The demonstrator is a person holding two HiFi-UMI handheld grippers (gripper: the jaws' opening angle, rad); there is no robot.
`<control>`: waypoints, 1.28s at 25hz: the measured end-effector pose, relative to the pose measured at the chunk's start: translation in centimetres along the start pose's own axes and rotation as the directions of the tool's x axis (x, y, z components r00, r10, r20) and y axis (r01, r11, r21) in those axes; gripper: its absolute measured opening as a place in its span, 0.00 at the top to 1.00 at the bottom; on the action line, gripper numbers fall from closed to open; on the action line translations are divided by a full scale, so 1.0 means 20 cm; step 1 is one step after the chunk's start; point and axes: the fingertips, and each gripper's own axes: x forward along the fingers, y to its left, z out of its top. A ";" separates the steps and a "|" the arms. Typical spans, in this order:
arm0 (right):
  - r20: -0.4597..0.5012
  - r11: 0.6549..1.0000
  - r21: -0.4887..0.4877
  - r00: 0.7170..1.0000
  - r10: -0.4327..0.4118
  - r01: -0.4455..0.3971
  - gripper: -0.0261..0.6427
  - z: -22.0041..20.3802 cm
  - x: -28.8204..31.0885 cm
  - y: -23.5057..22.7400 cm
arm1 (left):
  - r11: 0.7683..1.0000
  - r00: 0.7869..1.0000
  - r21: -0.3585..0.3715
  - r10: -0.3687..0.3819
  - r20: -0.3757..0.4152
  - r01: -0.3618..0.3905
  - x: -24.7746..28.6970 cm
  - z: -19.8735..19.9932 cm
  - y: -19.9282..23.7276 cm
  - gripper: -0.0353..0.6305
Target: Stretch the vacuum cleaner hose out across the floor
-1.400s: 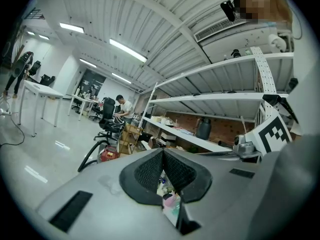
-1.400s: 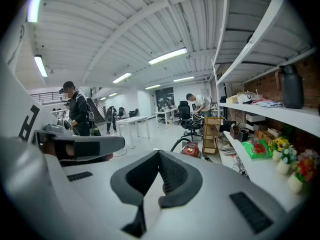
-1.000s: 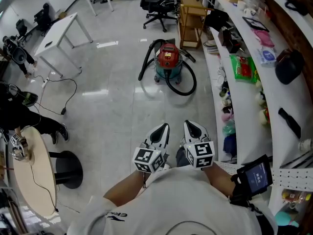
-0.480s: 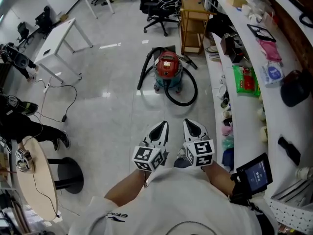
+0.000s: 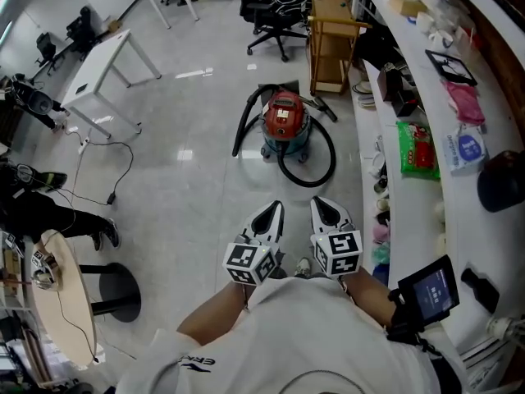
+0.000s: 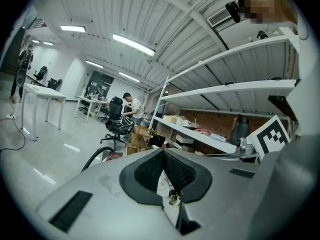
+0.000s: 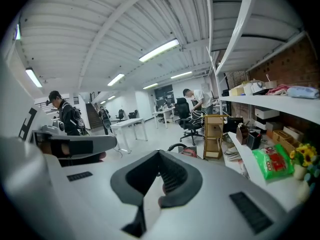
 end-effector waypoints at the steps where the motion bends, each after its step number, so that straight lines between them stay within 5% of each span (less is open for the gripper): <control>1: -0.001 1.000 0.001 1.000 0.001 -0.001 0.96 0.01 0.02 -0.02 | 1.000 1.000 0.002 0.003 -0.001 -0.003 0.03 0.01 0.02 0.94; 15: -0.014 0.999 0.001 0.998 -0.053 0.053 0.96 0.21 0.57 -0.14 | 0.999 0.999 0.002 -0.046 -0.028 0.046 0.46 0.19 0.46 0.94; 32: -0.020 0.994 -0.004 0.994 -0.112 0.112 0.96 0.48 1.33 0.01 | 0.998 0.997 -0.008 -0.061 -0.042 0.061 0.74 0.45 1.21 0.94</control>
